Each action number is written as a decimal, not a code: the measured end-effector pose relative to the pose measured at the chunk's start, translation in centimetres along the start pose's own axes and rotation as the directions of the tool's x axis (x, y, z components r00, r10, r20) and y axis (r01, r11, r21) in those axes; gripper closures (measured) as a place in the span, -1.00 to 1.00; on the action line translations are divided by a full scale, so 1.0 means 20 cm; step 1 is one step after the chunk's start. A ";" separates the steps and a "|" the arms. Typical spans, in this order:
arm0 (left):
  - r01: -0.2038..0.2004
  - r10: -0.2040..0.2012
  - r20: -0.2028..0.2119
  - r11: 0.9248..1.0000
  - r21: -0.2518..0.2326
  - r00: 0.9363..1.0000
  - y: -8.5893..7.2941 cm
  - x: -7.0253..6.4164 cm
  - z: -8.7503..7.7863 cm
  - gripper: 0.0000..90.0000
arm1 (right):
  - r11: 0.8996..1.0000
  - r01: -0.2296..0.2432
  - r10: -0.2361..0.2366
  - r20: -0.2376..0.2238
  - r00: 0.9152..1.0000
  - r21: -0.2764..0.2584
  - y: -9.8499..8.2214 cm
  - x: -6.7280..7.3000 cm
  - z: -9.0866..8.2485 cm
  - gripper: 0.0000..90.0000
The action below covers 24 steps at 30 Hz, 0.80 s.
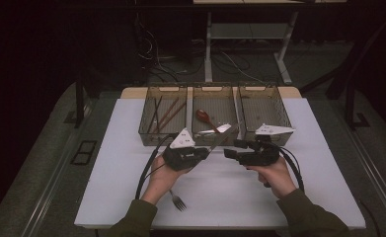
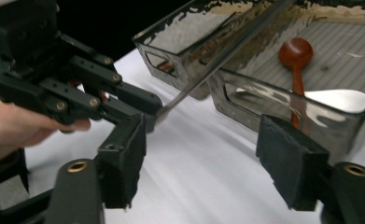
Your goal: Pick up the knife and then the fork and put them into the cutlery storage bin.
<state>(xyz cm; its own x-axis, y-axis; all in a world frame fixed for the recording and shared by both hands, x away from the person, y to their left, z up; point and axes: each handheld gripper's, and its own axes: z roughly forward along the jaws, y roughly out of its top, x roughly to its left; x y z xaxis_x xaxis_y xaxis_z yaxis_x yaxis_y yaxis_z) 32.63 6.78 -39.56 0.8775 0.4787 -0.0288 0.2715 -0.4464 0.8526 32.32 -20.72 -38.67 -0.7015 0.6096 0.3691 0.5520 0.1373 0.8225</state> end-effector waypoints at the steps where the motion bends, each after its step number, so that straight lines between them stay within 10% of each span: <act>1: -0.001 0.001 -0.007 1.000 -0.005 1.000 0.00 0.00 0.00 0.76 | 1.000 -0.004 0.004 -0.002 1.000 -0.004 0.01 0.00 0.01 -0.20; 24: 0.014 -0.016 -0.068 0.999 -0.039 0.998 0.06 -0.09 0.07 0.77 | 1.000 0.001 -0.003 -0.060 0.998 -0.031 0.09 0.05 0.12 0.50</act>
<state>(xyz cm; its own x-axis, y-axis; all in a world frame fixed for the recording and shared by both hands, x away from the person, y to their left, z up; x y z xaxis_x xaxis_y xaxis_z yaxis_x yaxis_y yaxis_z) 31.85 4.38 -39.23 0.8442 0.5359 -0.0075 0.2680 -0.4101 0.8718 33.81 -18.01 -37.88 -0.7287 0.5615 0.3921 0.5370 0.1131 0.8360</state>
